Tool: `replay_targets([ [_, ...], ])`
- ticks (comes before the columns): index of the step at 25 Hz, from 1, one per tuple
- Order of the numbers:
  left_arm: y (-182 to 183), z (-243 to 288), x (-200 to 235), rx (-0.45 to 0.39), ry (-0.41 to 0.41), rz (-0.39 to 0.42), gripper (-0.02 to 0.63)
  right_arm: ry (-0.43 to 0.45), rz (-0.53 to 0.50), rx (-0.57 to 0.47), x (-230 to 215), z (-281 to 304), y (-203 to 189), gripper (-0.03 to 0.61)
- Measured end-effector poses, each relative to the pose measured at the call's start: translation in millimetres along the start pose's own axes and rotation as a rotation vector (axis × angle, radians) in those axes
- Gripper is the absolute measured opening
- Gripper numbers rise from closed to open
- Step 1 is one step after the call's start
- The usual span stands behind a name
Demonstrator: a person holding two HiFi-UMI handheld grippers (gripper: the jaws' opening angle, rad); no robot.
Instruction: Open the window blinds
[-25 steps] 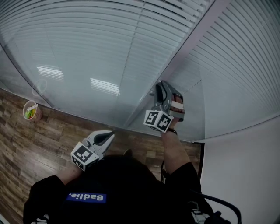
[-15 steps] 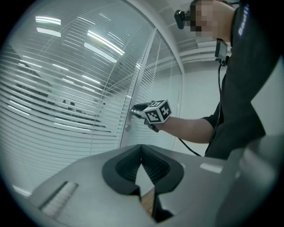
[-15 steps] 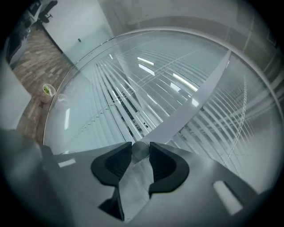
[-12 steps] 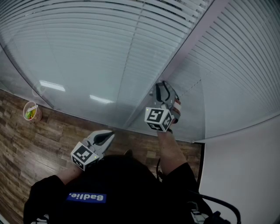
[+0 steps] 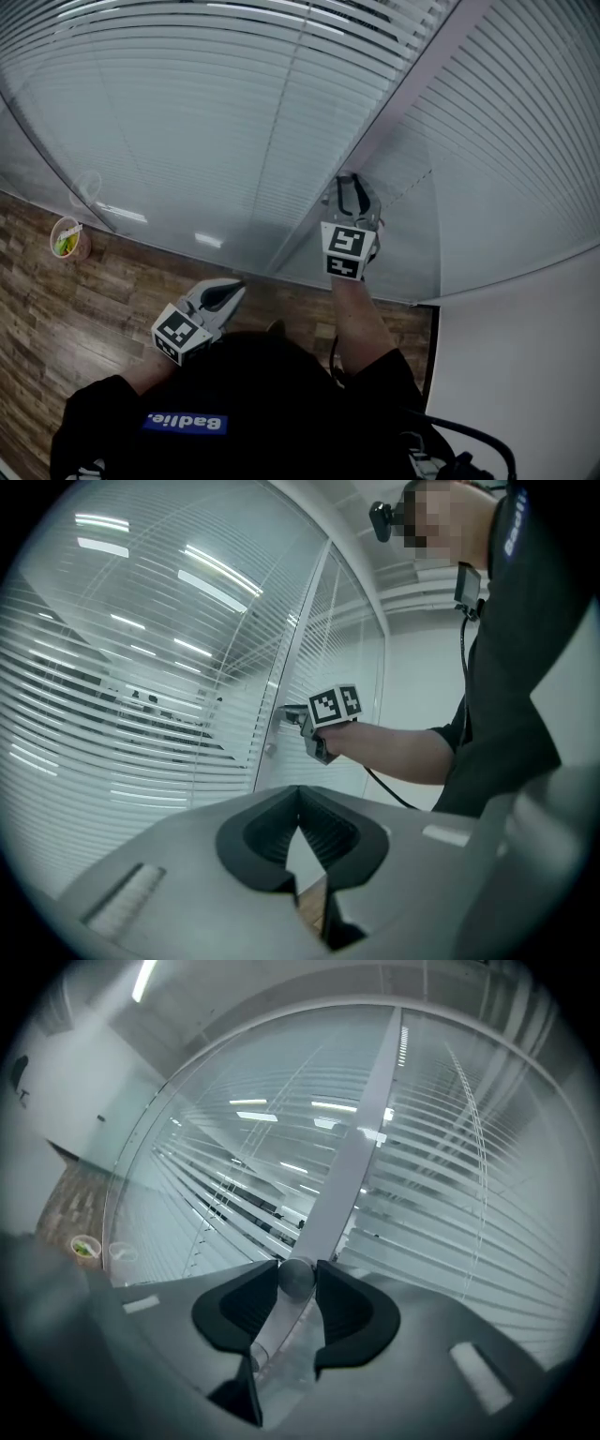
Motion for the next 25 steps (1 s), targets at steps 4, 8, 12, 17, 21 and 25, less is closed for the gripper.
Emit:
replay_targets([
  [4,-0.9,1.6,0.8,-0.001,-0.001,-0.004,0.000,0.009,0.120,0.017,-3.6,2.3,-2.9,0.130],
  [8,0.6,2.1,0.8,0.000,-0.005,-0.005,0.000,0.014,0.213,0.026,-7.9,4.1,-2.8,0.130],
  [12,0.9,0.8,-0.1,-0.001,-0.008,-0.001,0.000,0.020,0.260,0.035,-8.6,2.3,-1.9,0.130],
  [17,0.2,-0.3,0.6,-0.003,-0.011,-0.004,0.000,0.035,0.342,0.054,-8.0,2.8,-3.5,0.130],
  [21,0.1,-0.8,-0.6,-0.005,-0.012,-0.002,0.000,0.039,0.373,0.065,-9.4,1.7,-2.7,0.130],
  [25,-0.3,-2.6,-1.5,-0.007,-0.012,-0.003,0.000,0.036,0.367,0.065,-8.9,-0.2,-2.7,0.131],
])
Point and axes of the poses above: the fingertips, and each gripper's own axes: z forward along the fingers, x to its left, y out of its top, the point moved 1 cm from there along -z, backward along the fingers, and after that the axes turned 10 degrees about -y, right-handed, at the moved point
